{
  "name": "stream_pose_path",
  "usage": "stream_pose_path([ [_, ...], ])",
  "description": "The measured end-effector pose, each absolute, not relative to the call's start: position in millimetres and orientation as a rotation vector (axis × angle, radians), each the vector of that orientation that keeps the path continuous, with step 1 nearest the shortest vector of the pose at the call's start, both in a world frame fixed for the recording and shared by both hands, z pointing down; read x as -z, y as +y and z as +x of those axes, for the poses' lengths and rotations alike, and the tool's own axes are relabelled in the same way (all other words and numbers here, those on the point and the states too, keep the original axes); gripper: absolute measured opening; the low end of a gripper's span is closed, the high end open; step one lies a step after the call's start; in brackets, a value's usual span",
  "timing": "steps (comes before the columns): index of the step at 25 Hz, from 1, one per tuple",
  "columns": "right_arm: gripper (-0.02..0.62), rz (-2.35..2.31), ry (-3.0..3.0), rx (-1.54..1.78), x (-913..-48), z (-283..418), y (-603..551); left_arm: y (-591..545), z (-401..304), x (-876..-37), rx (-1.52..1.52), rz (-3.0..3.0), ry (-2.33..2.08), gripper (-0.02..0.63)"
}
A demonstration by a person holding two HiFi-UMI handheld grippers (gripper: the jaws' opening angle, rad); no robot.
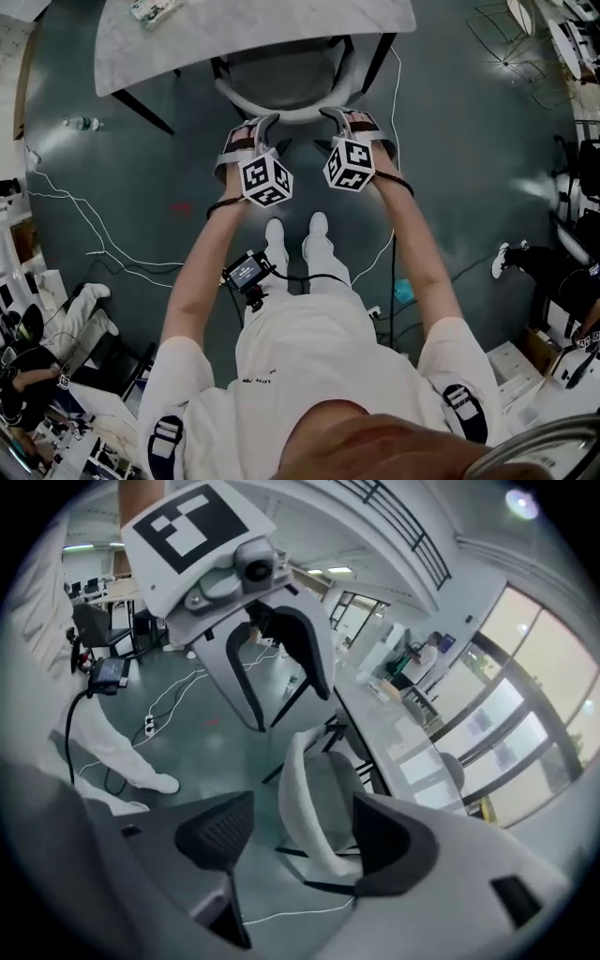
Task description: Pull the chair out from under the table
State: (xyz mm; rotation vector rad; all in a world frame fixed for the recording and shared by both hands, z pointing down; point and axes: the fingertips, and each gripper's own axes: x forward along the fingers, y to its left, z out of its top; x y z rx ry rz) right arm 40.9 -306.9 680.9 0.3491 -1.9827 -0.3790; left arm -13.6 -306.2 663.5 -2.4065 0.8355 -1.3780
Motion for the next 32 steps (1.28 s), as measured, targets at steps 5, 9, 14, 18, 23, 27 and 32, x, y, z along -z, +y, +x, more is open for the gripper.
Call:
stream_pose_path([
  [5,0.337,0.235,-1.873,0.418,-724.3,44.9,-314.1,-315.3,-7.3,-707.2,1.506,-2.296,0.650,0.278],
  [9,0.342,0.209,-1.811,0.484,-750.8,48.0,-321.8,-318.7,-2.3,-733.8,1.528,-2.192,0.569,0.278],
  [14,0.341,0.190,-1.755,0.523,-767.6,51.2,-329.4,-324.9,-6.6,-757.9,1.591,-2.106,0.534,0.275],
  [18,0.341,0.194,-1.724,0.567,-776.6,50.3,-346.3,-343.1,-10.1,-766.4,1.608,-2.072,0.563,0.268],
  [23,0.317,0.182,-1.687,0.584,-788.3,52.9,-351.5,-347.4,-8.9,-779.6,1.648,-2.065,0.519,0.261],
  [27,0.122,0.162,-1.670,0.628,-792.3,55.1,-350.7,-345.0,-7.9,-788.9,1.686,-2.047,0.474,0.134],
  [32,0.107,0.159,-1.679,0.626,-795.5,54.6,-351.5,-345.2,-7.4,-794.3,1.709,-2.051,0.461,0.107],
])
